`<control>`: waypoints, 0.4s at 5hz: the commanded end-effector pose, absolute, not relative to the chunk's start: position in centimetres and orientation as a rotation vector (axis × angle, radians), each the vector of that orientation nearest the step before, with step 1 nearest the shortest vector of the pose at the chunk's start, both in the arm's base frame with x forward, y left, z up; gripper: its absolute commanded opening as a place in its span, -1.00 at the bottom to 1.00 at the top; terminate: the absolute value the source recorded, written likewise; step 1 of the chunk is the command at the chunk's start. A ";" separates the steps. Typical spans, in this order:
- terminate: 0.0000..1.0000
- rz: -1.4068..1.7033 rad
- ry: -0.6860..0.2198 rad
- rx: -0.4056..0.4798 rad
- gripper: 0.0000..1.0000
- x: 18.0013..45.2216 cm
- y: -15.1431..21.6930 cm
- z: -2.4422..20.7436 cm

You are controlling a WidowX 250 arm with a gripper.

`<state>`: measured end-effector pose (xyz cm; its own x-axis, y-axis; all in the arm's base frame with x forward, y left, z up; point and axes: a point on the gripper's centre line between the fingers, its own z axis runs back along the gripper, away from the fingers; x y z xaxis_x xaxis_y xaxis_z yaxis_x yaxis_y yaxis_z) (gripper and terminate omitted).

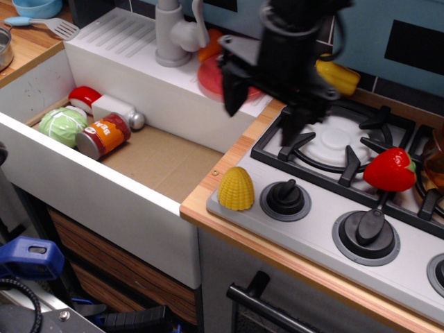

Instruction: Put corn on plate

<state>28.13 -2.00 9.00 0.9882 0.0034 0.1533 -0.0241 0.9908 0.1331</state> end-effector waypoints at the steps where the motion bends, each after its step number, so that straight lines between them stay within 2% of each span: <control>1: -1.00 -0.002 -0.205 0.109 1.00 27.8 -1.4 9.8; 2: -1.00 -0.004 -0.199 0.090 1.00 27.2 -1.3 9.3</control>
<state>26.61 -1.54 7.56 0.9882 -0.0145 0.1525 0.0037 0.9975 0.0708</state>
